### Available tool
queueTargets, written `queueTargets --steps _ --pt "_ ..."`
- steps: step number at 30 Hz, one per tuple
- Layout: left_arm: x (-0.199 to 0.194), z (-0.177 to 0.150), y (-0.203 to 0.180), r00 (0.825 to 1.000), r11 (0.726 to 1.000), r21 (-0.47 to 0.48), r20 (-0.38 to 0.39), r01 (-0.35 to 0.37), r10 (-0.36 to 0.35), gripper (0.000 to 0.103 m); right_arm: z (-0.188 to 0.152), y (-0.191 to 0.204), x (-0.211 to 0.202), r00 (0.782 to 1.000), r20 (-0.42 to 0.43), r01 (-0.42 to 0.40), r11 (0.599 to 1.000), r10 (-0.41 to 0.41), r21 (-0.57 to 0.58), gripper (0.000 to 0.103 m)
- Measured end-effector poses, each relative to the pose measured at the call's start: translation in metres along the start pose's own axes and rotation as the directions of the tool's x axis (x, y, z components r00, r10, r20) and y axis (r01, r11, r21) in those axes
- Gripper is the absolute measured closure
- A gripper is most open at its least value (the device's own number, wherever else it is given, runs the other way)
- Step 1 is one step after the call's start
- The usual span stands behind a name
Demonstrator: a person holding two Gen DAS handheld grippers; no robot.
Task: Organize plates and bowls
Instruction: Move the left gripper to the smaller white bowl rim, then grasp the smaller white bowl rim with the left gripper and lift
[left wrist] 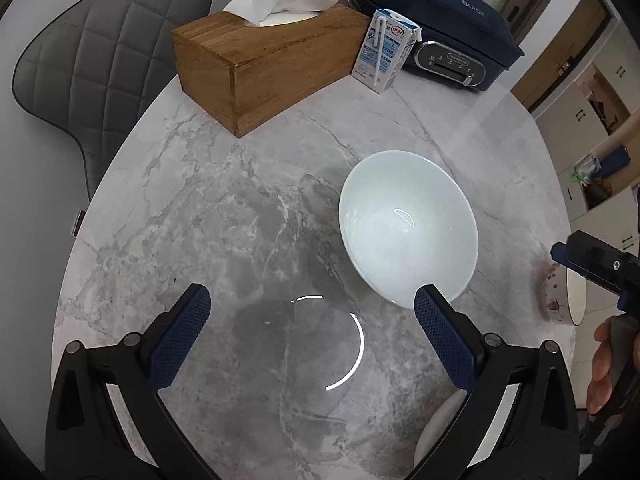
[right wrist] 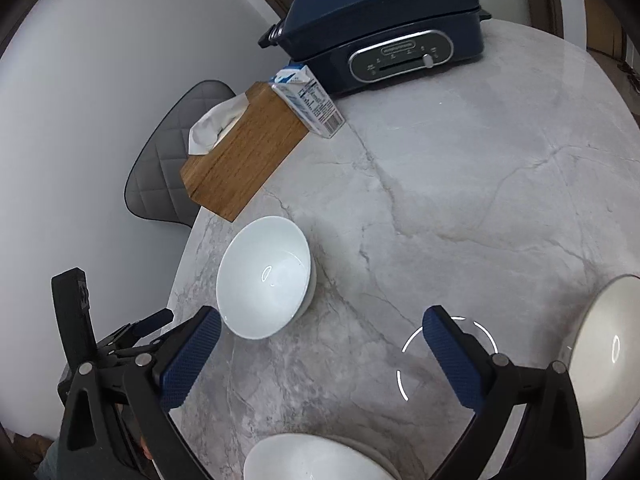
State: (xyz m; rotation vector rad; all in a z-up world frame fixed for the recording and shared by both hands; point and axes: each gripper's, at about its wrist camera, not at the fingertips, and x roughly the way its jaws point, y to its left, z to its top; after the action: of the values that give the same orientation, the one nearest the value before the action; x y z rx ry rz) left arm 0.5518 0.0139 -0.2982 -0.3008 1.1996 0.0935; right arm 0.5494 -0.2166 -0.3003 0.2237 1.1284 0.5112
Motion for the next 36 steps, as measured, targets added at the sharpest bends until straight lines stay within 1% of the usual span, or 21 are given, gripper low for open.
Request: queueTargets --steps 4,8,9,12,14,15,16,17,18,19,20,21,22,23,25,26,29,33,34,36 --pt "0.015 0.015 -0.006 1.0 1.0 0.013 0.004 -0.005 0.005 0.001 0.02 0.006 0.032 0.999 -0.043 -0.004 1.0 0.003 -0.01 0.005" --pt "0.034 0.025 -0.009 1.0 0.999 0.02 -0.012 -0.024 0.025 0.001 0.025 0.008 0.061 0.994 -0.106 0.01 1.0 -0.011 -0.014 0.016" --pt "0.037 0.025 -0.01 0.999 0.999 0.026 -0.011 -0.03 0.03 0.002 0.025 0.009 0.067 0.993 -0.117 0.009 1.0 -0.011 -0.022 0.022" --pt "0.043 0.027 -0.011 0.999 0.998 0.039 -0.002 -0.047 0.047 0.009 0.024 0.015 0.081 0.989 -0.144 0.026 0.998 -0.035 -0.062 0.03" --pt "0.046 0.028 -0.013 0.999 0.998 0.045 0.001 -0.051 0.052 0.01 0.024 0.017 0.087 0.987 -0.159 0.024 0.997 -0.036 -0.072 0.036" --pt "0.047 0.029 -0.013 0.999 0.998 0.05 0.0 -0.047 0.047 0.02 0.025 0.017 0.091 0.985 -0.165 0.03 0.997 -0.042 -0.075 0.038" --pt "0.05 0.029 -0.014 0.999 0.997 0.059 -0.011 -0.048 0.049 0.034 0.025 0.017 0.093 0.985 -0.168 0.036 0.996 -0.049 -0.076 0.039" --pt "0.054 0.03 -0.015 0.998 0.996 0.066 -0.025 -0.056 0.058 0.041 0.025 0.017 0.095 0.984 -0.171 0.038 0.996 -0.051 -0.076 0.044" --pt "0.056 0.03 -0.014 0.998 0.996 0.065 -0.029 -0.058 0.06 0.057 0.025 0.017 0.096 0.983 -0.176 0.04 0.996 -0.053 -0.077 0.051" --pt "0.059 0.031 -0.013 0.998 0.997 0.059 -0.038 -0.05 0.053 0.07 0.025 0.017 0.098 0.982 -0.178 0.051 0.995 -0.065 -0.084 0.053" --pt "0.063 0.031 -0.011 0.998 0.998 0.048 -0.051 -0.027 0.029 0.073 0.025 0.017 0.099 0.981 -0.179 0.062 0.994 -0.078 -0.092 0.059" --pt "0.064 0.031 -0.012 0.998 0.999 0.046 -0.053 -0.025 0.027 0.074 0.025 0.017 0.099 0.98 -0.183 0.064 0.993 -0.081 -0.098 0.068" --pt "0.065 0.031 -0.013 0.999 0.998 0.051 -0.049 -0.021 0.024 0.078 0.024 0.017 0.1 0.978 -0.19 0.066 0.993 -0.084 -0.103 0.074" --pt "0.067 0.031 -0.015 0.999 0.998 0.057 -0.051 -0.012 0.015 0.081 0.024 0.018 0.101 0.977 -0.196 0.067 0.992 -0.087 -0.109 0.077" --pt "0.068 0.031 -0.019 0.998 0.998 0.07 -0.057 -0.007 0.011 0.091 0.023 0.02 0.099 0.978 -0.194 0.058 0.991 -0.08 -0.117 0.086" --pt "0.069 0.031 -0.022 0.998 0.997 0.075 -0.06 -0.001 0.005 0.095 0.023 0.023 0.099 0.978 -0.195 0.052 0.991 -0.075 -0.121 0.091" --pt "0.066 0.031 -0.025 0.999 0.997 0.072 -0.054 -0.003 0.007 0.096 0.021 0.029 0.099 0.975 -0.195 0.081 0.988 -0.106 -0.134 0.092" --pt "0.054 0.029 -0.027 0.999 0.997 0.082 -0.051 0.012 -0.008 0.096 0.018 0.025 0.091 0.978 -0.196 0.054 0.995 -0.07 -0.09 0.093" --pt "0.05 0.028 -0.029 0.999 0.995 0.097 -0.042 0.028 -0.024 0.096 0.016 0.026 0.088 0.979 -0.193 0.056 0.995 -0.072 -0.087 0.093" --pt "0.04 0.026 -0.033 0.999 0.994 0.104 -0.036 0.032 -0.028 0.096 0.014 0.03 0.08 0.979 -0.186 0.064 0.994 -0.08 -0.09 0.093"
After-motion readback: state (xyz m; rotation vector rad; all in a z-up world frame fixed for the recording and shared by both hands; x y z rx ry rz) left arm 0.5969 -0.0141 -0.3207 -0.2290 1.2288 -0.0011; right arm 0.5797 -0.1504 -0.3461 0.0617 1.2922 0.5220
